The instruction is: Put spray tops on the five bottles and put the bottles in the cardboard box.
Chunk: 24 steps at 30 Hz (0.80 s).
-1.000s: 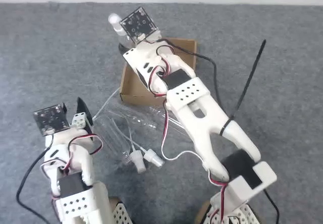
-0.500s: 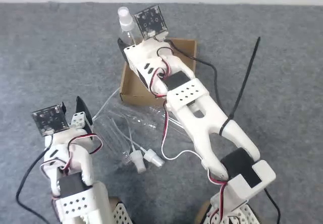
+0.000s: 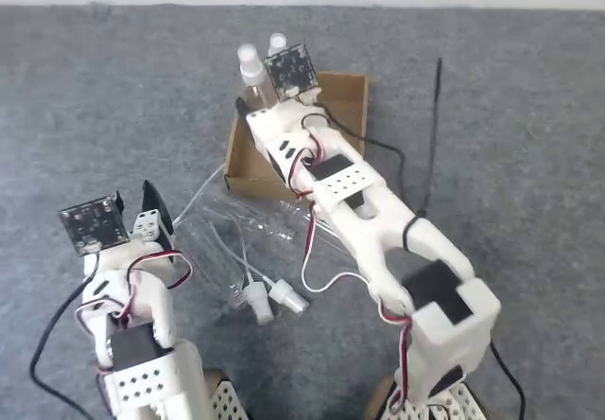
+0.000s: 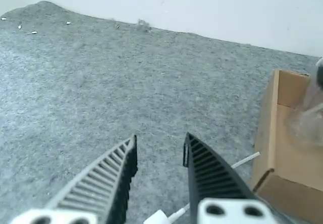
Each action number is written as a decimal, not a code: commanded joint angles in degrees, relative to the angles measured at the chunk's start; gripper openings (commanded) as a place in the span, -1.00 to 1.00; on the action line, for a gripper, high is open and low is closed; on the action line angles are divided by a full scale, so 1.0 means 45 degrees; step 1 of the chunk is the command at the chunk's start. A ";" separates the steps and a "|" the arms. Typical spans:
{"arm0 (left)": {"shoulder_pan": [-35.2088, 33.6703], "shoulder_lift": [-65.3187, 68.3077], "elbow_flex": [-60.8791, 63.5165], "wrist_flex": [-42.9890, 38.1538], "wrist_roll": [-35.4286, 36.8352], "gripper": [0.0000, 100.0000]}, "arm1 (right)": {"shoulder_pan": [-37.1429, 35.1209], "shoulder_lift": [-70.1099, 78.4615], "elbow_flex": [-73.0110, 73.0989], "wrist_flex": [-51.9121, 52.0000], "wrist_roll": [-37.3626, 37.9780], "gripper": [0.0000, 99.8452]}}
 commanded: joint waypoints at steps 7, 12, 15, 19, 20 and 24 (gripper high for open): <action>-0.0039 -0.0156 -0.0361 -0.0371 0.0117 -0.72 | 0.0147 0.0830 -0.0938 -0.1592 -0.0137 -0.99; -0.0020 -0.0156 -0.0361 -0.0371 0.0117 -0.72 | 0.0166 0.1475 -0.0977 -0.1788 -0.0234 -0.99; -0.0020 -0.0156 -0.0361 -0.0371 0.0117 -0.72 | 0.0225 0.1729 -0.0977 -0.2491 -0.1133 -0.99; -0.0020 -0.0156 -0.0342 -0.0371 0.0117 -0.72 | 0.0205 0.1827 -0.0977 -0.2569 -0.1465 -0.99; -0.0020 -0.0156 -0.0283 -0.0391 0.0117 -0.72 | 0.0205 0.1846 -0.0977 -0.2549 -0.1465 -0.99; -0.0020 -0.0156 -0.0264 -0.0410 0.0117 -0.72 | 0.0205 0.1846 -0.0899 -0.2510 -0.1465 -0.98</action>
